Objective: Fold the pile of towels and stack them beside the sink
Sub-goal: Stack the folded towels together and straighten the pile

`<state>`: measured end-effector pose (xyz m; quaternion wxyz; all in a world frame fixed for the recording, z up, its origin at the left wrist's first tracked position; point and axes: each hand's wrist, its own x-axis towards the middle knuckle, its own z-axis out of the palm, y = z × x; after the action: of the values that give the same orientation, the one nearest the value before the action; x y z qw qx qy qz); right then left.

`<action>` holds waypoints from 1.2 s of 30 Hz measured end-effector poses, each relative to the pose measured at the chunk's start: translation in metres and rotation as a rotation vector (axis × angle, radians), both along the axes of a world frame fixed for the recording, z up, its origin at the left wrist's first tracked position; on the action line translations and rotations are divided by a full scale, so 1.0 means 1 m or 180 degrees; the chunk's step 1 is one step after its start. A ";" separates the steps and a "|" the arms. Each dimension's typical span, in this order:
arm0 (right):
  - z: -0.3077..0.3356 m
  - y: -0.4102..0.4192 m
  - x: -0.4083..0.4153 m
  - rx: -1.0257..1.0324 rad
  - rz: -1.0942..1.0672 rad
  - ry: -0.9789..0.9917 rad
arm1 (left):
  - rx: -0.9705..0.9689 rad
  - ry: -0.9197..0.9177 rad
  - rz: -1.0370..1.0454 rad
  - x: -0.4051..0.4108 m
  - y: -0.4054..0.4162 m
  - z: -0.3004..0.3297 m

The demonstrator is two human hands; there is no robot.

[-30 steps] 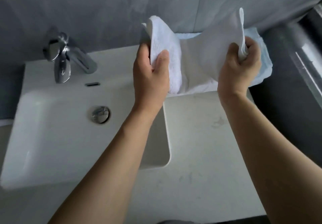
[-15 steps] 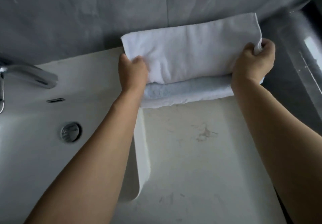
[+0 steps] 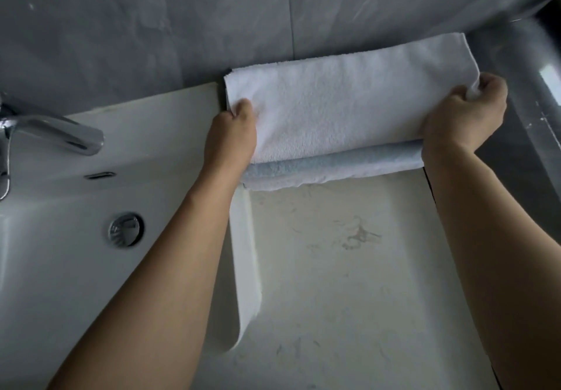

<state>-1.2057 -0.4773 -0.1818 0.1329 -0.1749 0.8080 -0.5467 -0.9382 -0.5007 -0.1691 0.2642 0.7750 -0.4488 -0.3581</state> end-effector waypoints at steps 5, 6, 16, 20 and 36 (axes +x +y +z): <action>0.006 0.005 0.007 0.0496 0.0215 0.0299 | -0.0092 -0.0714 -0.0157 0.004 0.002 0.003; 0.005 0.008 0.011 0.0831 0.0333 0.0714 | -0.0059 -0.1050 -0.0173 0.002 0.006 0.001; -0.026 0.003 0.046 0.1639 0.2625 0.2194 | -0.1484 -0.2678 -0.2179 -0.040 0.009 -0.015; -0.032 0.003 0.023 0.1811 0.2566 0.2422 | -0.0906 -0.2658 -0.2337 -0.016 -0.012 -0.033; 0.009 0.118 0.194 0.0705 0.3052 0.2301 | -0.1416 -0.1646 -0.1426 0.098 0.133 -0.011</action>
<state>-1.0113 -0.3593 -0.1732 0.0990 -0.6788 0.6853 -0.2447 -0.8404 -0.3681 -0.1805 0.2193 0.6464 -0.7246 -0.0943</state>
